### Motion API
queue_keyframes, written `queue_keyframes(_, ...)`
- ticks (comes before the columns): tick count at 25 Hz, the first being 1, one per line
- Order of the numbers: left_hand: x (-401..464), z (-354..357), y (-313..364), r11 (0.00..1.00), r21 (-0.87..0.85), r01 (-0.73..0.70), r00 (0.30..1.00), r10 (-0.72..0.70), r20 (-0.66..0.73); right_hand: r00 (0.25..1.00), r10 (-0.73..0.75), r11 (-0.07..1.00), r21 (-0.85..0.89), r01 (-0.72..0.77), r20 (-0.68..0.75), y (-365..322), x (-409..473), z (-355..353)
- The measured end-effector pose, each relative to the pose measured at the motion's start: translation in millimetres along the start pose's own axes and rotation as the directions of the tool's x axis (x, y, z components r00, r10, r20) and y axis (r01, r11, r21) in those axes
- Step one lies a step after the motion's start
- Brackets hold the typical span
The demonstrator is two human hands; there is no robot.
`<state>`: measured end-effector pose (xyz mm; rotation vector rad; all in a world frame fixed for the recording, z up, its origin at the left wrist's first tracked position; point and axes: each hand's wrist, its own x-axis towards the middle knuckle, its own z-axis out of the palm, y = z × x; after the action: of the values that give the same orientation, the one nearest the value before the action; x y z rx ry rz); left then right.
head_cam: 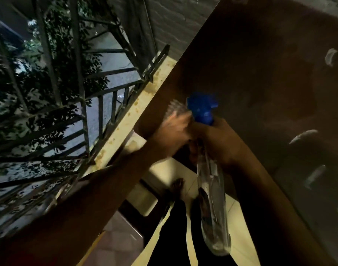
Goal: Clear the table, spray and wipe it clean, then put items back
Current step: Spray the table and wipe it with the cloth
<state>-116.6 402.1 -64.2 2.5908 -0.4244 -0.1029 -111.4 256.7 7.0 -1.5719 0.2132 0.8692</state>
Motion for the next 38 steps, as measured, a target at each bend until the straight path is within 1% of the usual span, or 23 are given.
queue_keyframes(2, -43.4, 9.4, -17.0, 0.977, 0.110, -0.185, 0.983, 0.182, 0.036, 1.000, -0.015, 1.000, -0.008, 0.015, 0.001, 2.6, -5.0, -2.2)
queue_keyframes(3, -45.1, 16.2, -49.7, 0.952, 0.188, -0.244, 0.970, 0.238, 0.050, 1.000, -0.007, 1.000, -0.002, 0.007, 0.007, 3.5, -8.0, -2.0)
queue_keyframes(4, -34.2, 18.8, -81.0, 0.961, 0.205, -0.185, 0.982, 0.172, 0.081, 1.000, 0.008, 1.000, 0.009, -0.008, 0.014, 4.5, -9.7, -1.0)
queue_keyframes(5, -12.3, 16.3, -101.4, 0.981, 0.180, -0.076, 0.997, 0.072, 0.026, 1.000, 0.021, 0.999, 0.035, -0.021, 0.012, 5.7, -10.1, 0.3)
queue_keyframes(6, 10.2, 6.9, -101.6, 0.995, 0.054, 0.079, 0.997, -0.078, -0.028, 0.999, 0.032, 0.998, 0.059, -0.032, -0.003, 7.8, -8.7, 0.7)
queue_keyframes(7, 25.1, 6.9, -92.3, 0.989, 0.000, 0.149, 0.987, -0.149, -0.060, 0.999, 0.036, 0.997, 0.067, -0.034, -0.020, 8.5, -7.1, -0.2)
queue_keyframes(8, 27.8, 10.1, -71.9, 0.990, 0.058, 0.127, 0.987, -0.121, -0.104, 0.999, 0.031, 0.998, 0.058, -0.029, -0.029, 8.7, -6.7, -1.6)
queue_keyframes(10, -3.5, 36.8, -39.1, 0.990, 0.106, -0.095, 0.977, 0.113, -0.181, 1.000, 0.007, 1.000, 0.022, -0.007, -0.017, 6.2, -9.2, -4.6)
queue_keyframes(11, -32.8, 46.8, -35.7, 0.973, 0.089, -0.214, 0.971, 0.222, -0.094, 1.000, -0.001, 1.000, 0.009, 0.002, -0.010, 5.8, -11.4, -6.5)
queue_keyframes(12, -56.6, 44.4, -43.5, 0.963, 0.079, -0.257, 0.966, 0.257, 0.003, 1.000, -0.003, 1.000, 0.019, 0.003, -0.003, 6.5, -12.9, -8.4)
queue_keyframes(13, -64.2, 39.2, -65.7, 0.961, 0.094, -0.260, 0.966, 0.259, 0.022, 1.000, 0.007, 0.999, 0.053, -0.007, 0.004, 7.7, -14.6, -9.1)
queue_keyframes(14, -56.2, 32.1, -90.1, 0.981, 0.084, -0.177, 0.984, 0.175, 0.023, 1.000, 0.021, 0.996, 0.087, -0.022, 0.012, 9.1, -14.9, -9.2)
queue_keyframes(16, -11.6, 12.7, -114.1, 0.997, 0.009, 0.075, 0.997, -0.075, 0.007, 0.999, 0.045, 0.993, 0.109, -0.047, 0.016, 11.1, -15.0, -8.2)
queue_keyframes(18, 20.1, 10.2, -101.2, 0.992, -0.007, 0.127, 0.992, -0.127, -0.017, 0.999, 0.039, 0.995, 0.091, -0.040, 0.016, 10.8, -12.6, -6.4)
queue_keyframes(19, 15.7, 17.8, -82.8, 0.993, -0.012, 0.114, 0.993, -0.114, -0.028, 0.999, 0.031, 0.996, 0.087, -0.033, 0.025, 9.1, -13.5, -5.8)
queue_keyframes(21, -24.4, 37.1, -62.0, 1.000, 0.008, -0.005, 1.000, 0.005, -0.013, 0.999, 0.009, 0.996, 0.083, -0.014, 0.051, 5.2, -16.7, -8.5)
queue_keyframes(24, -79.1, 37.6, -61.3, 0.995, -0.066, -0.070, 0.997, 0.068, -0.037, 0.998, -0.001, 0.999, 0.044, -0.001, 0.055, 4.5, -19.3, -14.5)
queue_keyframes(27, -19.0, 36.8, -60.3, 0.996, -0.029, -0.080, 0.996, 0.081, 0.024, 1.000, 0.022, 0.997, 0.071, -0.021, -0.011, 2.8, -13.3, -18.6)
queue_keyframes(29, 16.6, 40.4, -51.8, 0.999, -0.007, -0.052, 0.999, 0.052, -0.007, 0.999, 0.033, 0.995, 0.095, -0.029, -0.042, -1.7, -12.1, -23.7)
queue_keyframes(31, 4.4, 48.4, -48.5, 0.999, 0.001, -0.043, 0.998, 0.043, -0.041, 0.998, 0.014, 0.996, 0.087, -0.009, -0.053, -6.5, -15.2, -30.6)
queue_keyframes(35, -52.5, 53.1, -51.7, 0.963, 0.014, -0.270, 0.962, 0.270, 0.030, 0.994, -0.031, 0.997, 0.066, 0.038, -0.107, -4.2, -20.4, -42.9)
queue_keyframes(36, -38.2, 51.5, -56.3, 0.964, 0.012, -0.266, 0.964, 0.266, 0.011, 0.993, -0.031, 0.996, 0.075, 0.039, -0.110, -3.5, -19.3, -42.6)
queue_keyframes(38, 23.3, 46.0, -62.6, 0.985, 0.003, -0.172, 0.985, 0.172, -0.011, 0.993, -0.029, 0.993, 0.112, 0.042, -0.113, -6.6, -14.4, -41.7)
